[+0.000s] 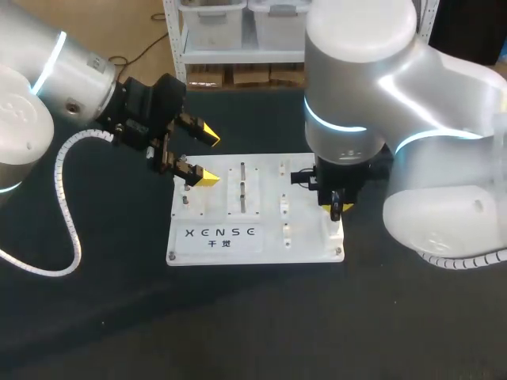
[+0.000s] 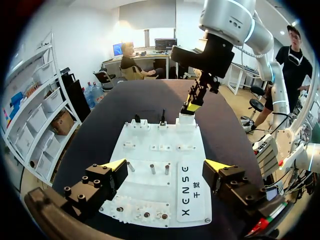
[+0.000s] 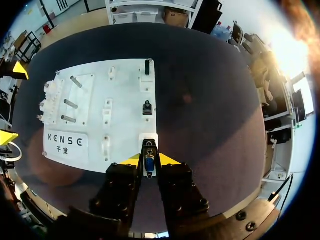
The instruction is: Insert the USB connector, Ethernet cable, and multi-pin plug into their matching sockets one by one.
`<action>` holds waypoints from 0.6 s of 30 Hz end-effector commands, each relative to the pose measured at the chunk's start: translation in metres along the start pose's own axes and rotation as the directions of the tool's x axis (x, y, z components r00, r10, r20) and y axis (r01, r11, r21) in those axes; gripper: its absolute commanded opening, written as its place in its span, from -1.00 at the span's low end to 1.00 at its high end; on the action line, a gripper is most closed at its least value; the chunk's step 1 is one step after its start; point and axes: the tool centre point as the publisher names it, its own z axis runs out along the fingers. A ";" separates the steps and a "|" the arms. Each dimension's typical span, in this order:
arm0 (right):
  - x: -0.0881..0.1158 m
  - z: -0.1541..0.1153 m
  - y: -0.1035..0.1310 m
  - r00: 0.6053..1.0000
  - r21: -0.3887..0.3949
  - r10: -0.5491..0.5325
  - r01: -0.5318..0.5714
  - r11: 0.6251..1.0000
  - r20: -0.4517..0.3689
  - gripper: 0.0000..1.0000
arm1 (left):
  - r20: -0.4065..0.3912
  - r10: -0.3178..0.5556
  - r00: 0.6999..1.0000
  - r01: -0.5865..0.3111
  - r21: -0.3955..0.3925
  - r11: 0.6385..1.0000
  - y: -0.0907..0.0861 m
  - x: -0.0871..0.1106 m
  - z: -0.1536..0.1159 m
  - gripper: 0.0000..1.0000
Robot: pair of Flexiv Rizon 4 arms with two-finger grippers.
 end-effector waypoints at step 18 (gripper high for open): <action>0.007 0.002 -0.002 1.000 0.003 0.001 -0.001 1.000 0.005 -1.00 | 0.001 0.001 1.000 -0.001 0.001 1.000 0.001 0.001 0.001 1.00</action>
